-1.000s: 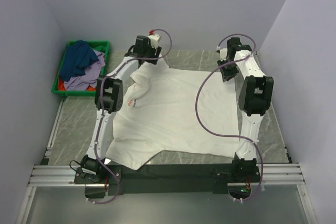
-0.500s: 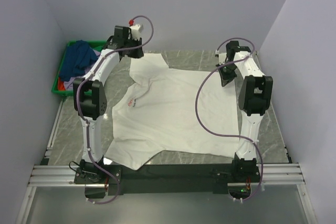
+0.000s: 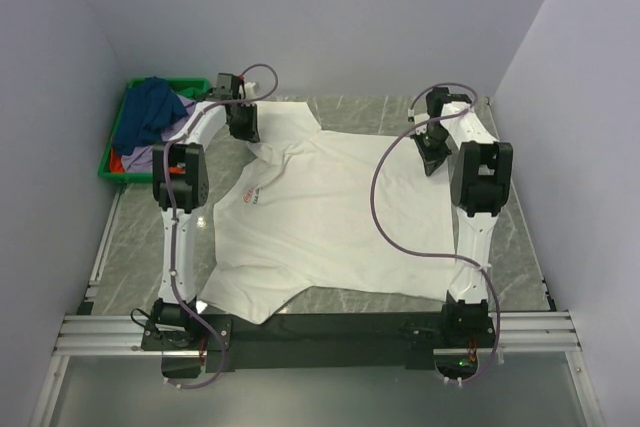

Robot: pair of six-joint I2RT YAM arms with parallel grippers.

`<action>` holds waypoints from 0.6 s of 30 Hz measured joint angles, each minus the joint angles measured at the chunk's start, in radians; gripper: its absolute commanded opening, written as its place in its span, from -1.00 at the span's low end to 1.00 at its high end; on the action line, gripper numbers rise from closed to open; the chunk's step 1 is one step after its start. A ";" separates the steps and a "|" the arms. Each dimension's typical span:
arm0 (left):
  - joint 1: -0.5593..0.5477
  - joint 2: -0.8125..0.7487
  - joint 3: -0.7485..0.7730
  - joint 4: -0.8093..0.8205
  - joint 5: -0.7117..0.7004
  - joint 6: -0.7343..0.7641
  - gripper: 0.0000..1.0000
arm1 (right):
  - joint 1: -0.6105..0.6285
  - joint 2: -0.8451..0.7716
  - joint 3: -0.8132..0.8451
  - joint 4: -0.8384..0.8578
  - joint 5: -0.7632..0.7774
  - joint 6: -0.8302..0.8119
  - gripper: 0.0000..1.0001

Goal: Fold and stack the t-shirts
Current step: Flatten the tshirt out

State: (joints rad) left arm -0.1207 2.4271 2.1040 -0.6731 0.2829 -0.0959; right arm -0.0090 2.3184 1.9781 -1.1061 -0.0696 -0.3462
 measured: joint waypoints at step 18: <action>0.060 0.177 0.217 0.210 -0.263 0.157 0.13 | 0.023 0.114 0.171 0.014 0.090 -0.045 -1.00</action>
State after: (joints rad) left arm -0.0612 2.6038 2.3207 -0.4629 0.0200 0.0608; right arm 0.0143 2.4325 2.1490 -1.0924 0.0200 -0.3908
